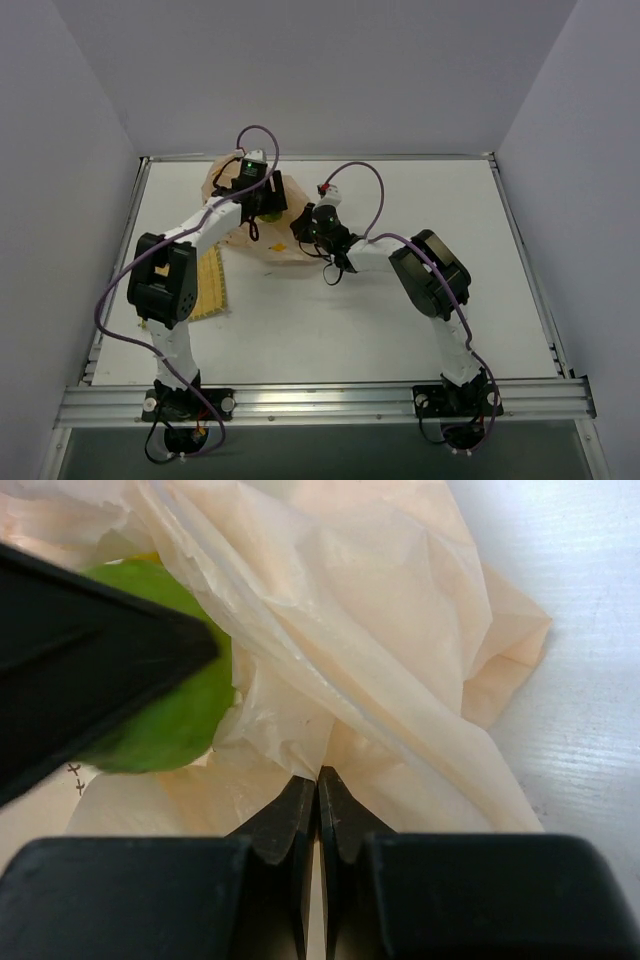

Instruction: Take the fake fruits out of the plastic bag

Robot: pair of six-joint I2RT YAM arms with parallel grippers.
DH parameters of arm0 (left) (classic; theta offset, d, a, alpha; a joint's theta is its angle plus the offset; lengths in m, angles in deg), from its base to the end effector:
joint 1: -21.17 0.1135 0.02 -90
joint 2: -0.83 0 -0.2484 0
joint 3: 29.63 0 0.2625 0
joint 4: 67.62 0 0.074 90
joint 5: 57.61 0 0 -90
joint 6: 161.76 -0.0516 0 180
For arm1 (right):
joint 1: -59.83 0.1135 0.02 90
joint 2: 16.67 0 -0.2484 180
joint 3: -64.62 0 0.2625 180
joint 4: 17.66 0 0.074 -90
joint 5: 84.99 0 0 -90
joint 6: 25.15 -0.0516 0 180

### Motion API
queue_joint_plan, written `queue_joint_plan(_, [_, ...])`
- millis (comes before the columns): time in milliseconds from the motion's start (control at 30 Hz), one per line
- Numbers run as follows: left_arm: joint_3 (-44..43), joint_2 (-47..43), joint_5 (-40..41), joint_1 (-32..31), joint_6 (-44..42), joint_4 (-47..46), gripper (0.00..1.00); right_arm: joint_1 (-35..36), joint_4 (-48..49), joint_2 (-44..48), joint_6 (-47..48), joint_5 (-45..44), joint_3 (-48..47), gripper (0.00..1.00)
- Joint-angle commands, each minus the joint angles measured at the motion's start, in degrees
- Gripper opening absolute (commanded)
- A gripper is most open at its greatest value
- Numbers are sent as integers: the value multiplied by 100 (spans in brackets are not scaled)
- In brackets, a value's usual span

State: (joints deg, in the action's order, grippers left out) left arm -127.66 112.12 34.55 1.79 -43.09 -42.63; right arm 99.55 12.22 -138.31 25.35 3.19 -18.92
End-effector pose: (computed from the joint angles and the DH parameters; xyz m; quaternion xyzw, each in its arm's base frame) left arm 0.4386 -0.1522 0.2070 -0.0810 0.8960 -0.1622 0.4054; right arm 0.3711 0.3062 0.1451 0.0089 0.7559 0.4080 0.5119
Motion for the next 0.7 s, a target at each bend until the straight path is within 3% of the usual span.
queue_joint_plan(0, [-53,-844,-452,48,122,316,36,-26,244,53,-83,-46,-289,0])
queue_joint_plan(233, [334,-1767,-970,188,166,1002,34,-35,42,-26,-154,-134,-464,0])
queue_joint_plan(367, [693,-2740,-1497,443,148,1458,33,-35,59,-52,-285,-11,-491,0])
queue_joint_plan(533, [1536,-4323,-849,1057,25,1978,31,-26,165,211,-347,68,-280,0])
queue_joint_plan(667, [2591,-5439,-199,2189,209,2154,32,53,138,369,-286,112,-192,0])
